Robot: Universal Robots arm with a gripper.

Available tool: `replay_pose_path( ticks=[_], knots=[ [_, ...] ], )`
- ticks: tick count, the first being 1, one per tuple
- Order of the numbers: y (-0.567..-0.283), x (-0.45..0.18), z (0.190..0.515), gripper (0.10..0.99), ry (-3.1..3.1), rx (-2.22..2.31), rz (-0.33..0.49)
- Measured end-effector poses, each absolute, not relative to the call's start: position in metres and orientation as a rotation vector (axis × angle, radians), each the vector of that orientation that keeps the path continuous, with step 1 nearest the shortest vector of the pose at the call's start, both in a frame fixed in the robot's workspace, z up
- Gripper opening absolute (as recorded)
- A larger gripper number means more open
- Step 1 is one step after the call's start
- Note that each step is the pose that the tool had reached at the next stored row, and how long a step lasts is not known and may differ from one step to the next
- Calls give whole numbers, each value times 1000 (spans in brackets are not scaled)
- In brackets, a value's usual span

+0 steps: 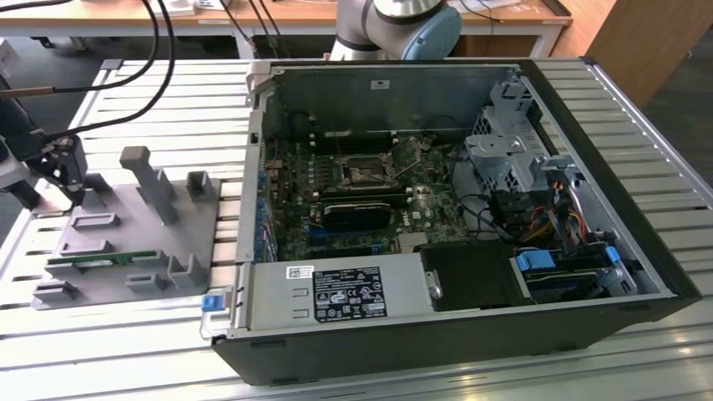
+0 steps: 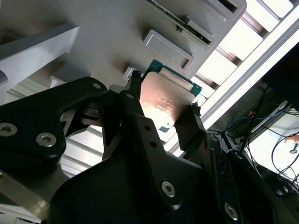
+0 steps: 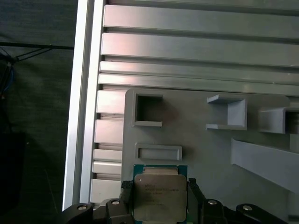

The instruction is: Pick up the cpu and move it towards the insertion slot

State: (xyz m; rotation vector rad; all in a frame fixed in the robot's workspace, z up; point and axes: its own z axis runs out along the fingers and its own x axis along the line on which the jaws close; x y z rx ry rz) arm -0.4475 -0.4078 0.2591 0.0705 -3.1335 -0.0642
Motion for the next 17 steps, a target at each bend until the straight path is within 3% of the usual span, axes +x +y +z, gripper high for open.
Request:
replay_pose_path(
  ticks=[17],
  knots=[
    [-408, -448, 266, 541, -3134, 71, -64]
  ],
)
